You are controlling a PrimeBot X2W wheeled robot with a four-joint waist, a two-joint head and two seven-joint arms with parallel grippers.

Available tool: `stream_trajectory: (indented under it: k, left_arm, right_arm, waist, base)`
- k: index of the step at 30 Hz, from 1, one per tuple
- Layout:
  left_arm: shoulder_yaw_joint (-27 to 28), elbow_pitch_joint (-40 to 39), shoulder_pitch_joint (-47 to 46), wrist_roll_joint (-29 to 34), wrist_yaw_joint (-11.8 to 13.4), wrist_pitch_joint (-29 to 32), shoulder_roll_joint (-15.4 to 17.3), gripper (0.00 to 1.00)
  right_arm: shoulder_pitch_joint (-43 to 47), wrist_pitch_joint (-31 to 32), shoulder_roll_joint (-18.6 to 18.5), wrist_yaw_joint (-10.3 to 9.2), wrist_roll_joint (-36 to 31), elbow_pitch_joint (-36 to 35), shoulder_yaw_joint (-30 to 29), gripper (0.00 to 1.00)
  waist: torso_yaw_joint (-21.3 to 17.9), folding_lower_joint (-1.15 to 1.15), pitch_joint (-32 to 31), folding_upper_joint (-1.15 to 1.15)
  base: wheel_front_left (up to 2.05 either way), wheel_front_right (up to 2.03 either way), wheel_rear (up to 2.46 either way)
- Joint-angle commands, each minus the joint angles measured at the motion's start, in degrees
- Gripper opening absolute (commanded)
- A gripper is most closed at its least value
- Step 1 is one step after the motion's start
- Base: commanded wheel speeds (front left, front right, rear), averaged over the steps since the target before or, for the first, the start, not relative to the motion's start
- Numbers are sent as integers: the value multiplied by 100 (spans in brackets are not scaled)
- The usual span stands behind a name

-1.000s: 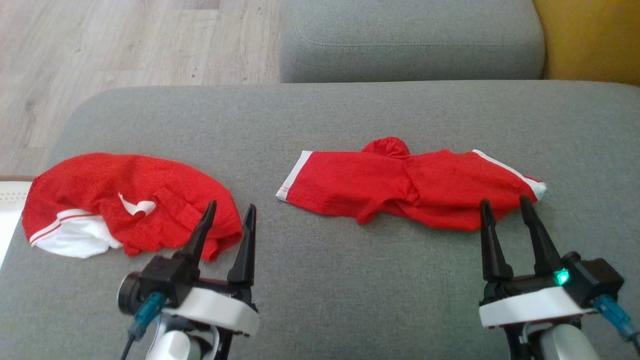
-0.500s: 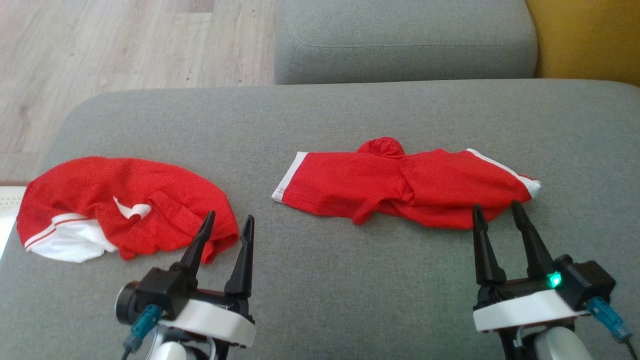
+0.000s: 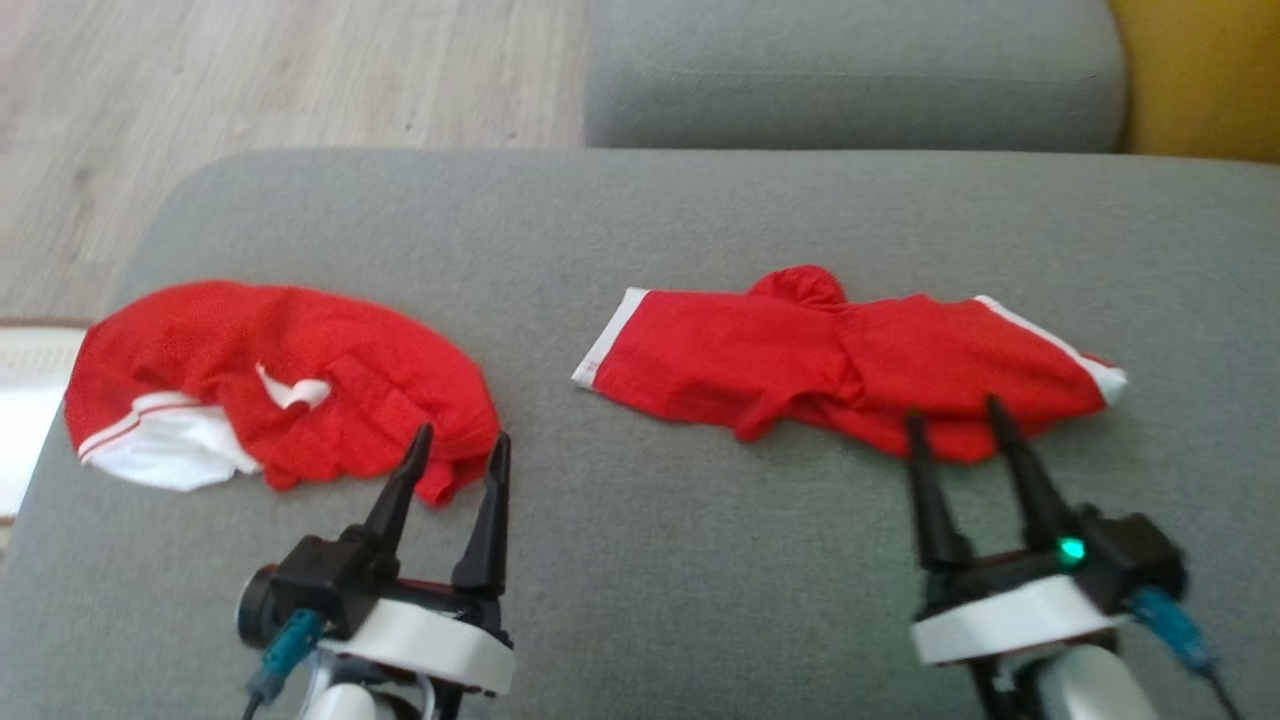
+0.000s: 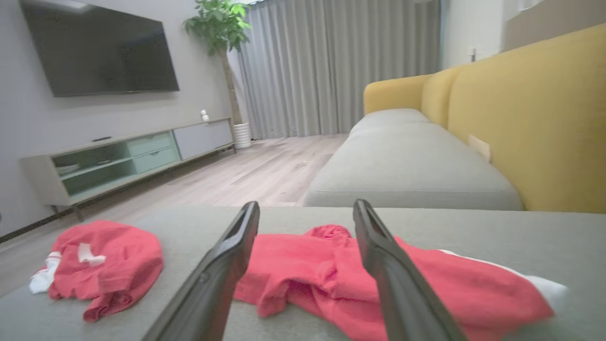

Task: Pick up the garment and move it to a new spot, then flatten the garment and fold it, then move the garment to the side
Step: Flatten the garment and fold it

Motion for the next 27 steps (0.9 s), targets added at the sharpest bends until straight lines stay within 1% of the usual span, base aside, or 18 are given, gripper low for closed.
stream_trajectory:
  k: [1, 4, 8, 13, 16, 17, 20, 23, 24, 27]
  left_arm:
    - [104, -225, -319, -33, 22, -30, -36, 100]
    - [-25, -238, -422, -121, 34, -30, -36, 100]
    - [-221, -237, -559, -172, 59, -30, -36, 100]
    - [-448, -233, -746, -252, 110, -30, -36, 100]
    - [-585, -256, -862, -332, 160, -30, -36, 100]
    - [-663, -281, -922, -389, 202, -30, -36, 100]
    - [-759, -312, -977, -464, 261, -30, -36, 100]
    - [-846, -326, -1021, -516, 287, -30, -37, 100]
    - [-846, -326, -1021, -516, 287, -30, -37, 100]
    - [-888, -325, -1057, -561, 315, -30, -37, 100]
  right_arm:
    - [-408, -54, -27, -4, -100, -156, 286, 100]
    - [-742, -41, -27, -4, -362, 95, 634, 100]
    - [-1337, 128, -27, -4, -619, 676, 944, 100]
    - [-2075, 520, -27, -4, -868, 1655, 1340, 100]
    - [-2462, 654, -28, -4, -1032, 2231, 1519, 100]
    - [-2685, 706, -36, -4, -1127, 2588, 1604, 100]
    - [-3004, 797, -125, -4, -1354, 3097, 1649, 100]
    - [-3277, 833, -184, -4, -1552, 3535, 1568, 100]
    - [-3277, 833, -184, -4, -1552, 3535, 1568, 100]
    - [-3467, 891, -207, -4, -1701, 3951, 1449, 100]
  waist:
    - [147, 0, 156, 0]
    - [340, 0, 338, 0]
    - [614, 0, 543, 0]
    - [964, 0, 765, 0]
    - [1171, 0, 890, 0]
    - [1291, 0, 962, 0]
    - [1440, 0, 1068, 0]
    - [1562, 0, 1162, 0]
    - [1562, 0, 1162, 0]
    - [1649, 0, 1230, 0]
  base:
    - [0, 0, 0]
    - [0, 0, 0]
    - [0, 0, 0]
    - [0, 0, 0]
    - [0, 0, 0]
    - [0, 0, 0]
    - [0, 0, 0]
    - [0, 0, 0]
    - [0, 0, 0]
    - [0, 0, 0]
